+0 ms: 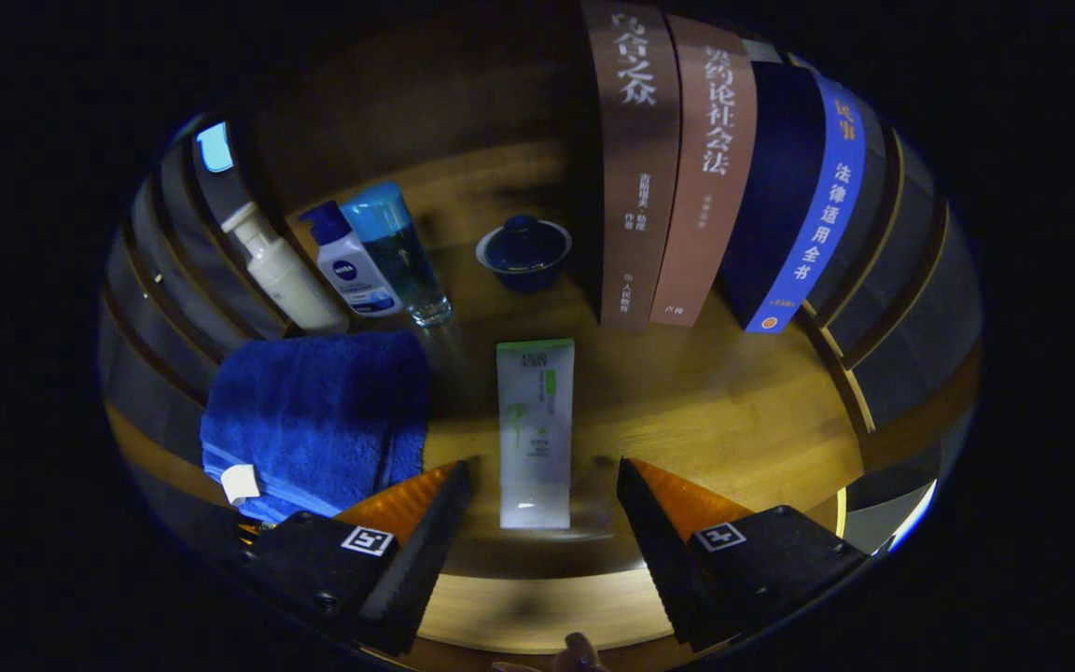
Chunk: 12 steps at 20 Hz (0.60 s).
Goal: Pull open the drawer, take out the items inside it, and place them on the countertop above the cabinet.
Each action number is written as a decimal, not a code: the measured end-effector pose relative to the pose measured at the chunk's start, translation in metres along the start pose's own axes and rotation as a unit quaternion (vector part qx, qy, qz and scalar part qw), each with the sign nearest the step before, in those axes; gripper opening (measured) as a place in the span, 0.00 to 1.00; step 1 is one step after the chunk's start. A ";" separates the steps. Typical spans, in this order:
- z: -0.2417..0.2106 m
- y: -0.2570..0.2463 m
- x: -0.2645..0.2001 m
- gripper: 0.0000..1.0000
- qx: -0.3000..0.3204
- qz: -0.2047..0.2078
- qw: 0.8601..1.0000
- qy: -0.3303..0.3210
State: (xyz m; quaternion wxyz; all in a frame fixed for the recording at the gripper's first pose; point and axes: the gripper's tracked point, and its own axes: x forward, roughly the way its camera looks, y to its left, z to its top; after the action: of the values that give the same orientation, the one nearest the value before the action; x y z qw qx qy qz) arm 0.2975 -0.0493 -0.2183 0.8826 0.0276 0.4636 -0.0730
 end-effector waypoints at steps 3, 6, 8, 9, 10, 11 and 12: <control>-0.005 0.011 -0.042 1.00 -0.001 0.025 0.997 -0.068; -0.024 0.014 -0.101 1.00 -0.023 0.038 0.983 -0.179; -0.052 0.020 -0.144 1.00 -0.038 0.051 0.967 -0.247; -0.069 0.022 -0.162 1.00 -0.041 0.058 0.960 -0.271; -0.090 0.017 -0.177 1.00 -0.037 0.052 0.955 -0.291; -0.111 0.009 -0.187 1.00 -0.028 0.041 0.951 -0.304; -0.133 0.005 -0.191 1.00 -0.020 0.036 0.949 -0.312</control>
State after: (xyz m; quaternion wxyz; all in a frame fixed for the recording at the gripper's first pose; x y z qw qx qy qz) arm 0.0826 -0.0095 -0.1368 0.9856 0.0022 0.1648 -0.0373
